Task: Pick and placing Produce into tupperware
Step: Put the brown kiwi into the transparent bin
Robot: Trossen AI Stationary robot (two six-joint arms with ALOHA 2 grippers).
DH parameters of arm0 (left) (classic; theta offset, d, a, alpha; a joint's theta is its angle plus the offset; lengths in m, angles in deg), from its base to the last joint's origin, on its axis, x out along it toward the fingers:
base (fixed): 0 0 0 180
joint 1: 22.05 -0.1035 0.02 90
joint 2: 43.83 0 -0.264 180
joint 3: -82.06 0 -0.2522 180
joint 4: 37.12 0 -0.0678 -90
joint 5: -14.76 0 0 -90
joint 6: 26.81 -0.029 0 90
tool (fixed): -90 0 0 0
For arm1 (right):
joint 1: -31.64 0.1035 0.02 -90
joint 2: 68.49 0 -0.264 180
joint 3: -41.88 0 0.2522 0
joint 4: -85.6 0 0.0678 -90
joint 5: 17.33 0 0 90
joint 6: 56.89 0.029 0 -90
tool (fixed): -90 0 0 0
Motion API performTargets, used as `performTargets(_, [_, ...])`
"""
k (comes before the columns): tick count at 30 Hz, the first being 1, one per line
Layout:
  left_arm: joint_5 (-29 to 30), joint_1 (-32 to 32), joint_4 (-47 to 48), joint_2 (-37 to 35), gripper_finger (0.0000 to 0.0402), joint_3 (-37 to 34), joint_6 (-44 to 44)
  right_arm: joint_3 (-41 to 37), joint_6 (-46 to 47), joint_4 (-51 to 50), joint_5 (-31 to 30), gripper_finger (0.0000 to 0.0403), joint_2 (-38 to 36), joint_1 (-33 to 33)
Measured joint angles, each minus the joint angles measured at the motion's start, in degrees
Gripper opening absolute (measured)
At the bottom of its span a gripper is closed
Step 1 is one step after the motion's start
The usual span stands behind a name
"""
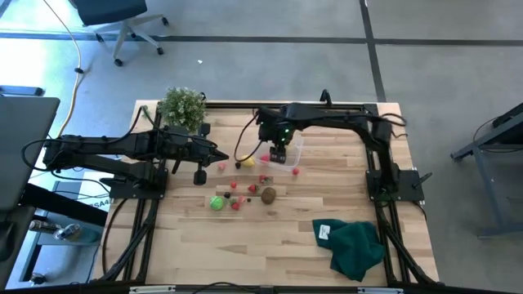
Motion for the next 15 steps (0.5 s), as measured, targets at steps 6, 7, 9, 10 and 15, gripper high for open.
performTargets(6, [-0.02,0.0,-0.02,0.0,0.0005,-0.01,-0.01,0.03,3.0,-1.57,1.11,0.0209,-10.43,2.14])
performTargets(7, [-0.02,-0.01,-0.02,0.02,0.0005,0.0,-0.02,0.03,3.96,-1.53,1.1,0.0209,-12.27,2.72])
performTargets(9, [-0.02,0.0,-0.02,0.02,0.0005,0.0,0.0,0.05,5.85,-1.34,1.09,0.0209,-15.72,4.14])
performTargets(10, [0.0,0.0,0.0,0.02,0.0005,0.0,-0.02,0.05,7.0,-1.37,1.02,0.0209,-17.15,4.98])
performTargets(15, [-0.01,-0.01,0.0,0.0,0.0005,-0.01,0.0,0.05,16.77,-3.1,-1.62,0.0209,-23.1,10.15])
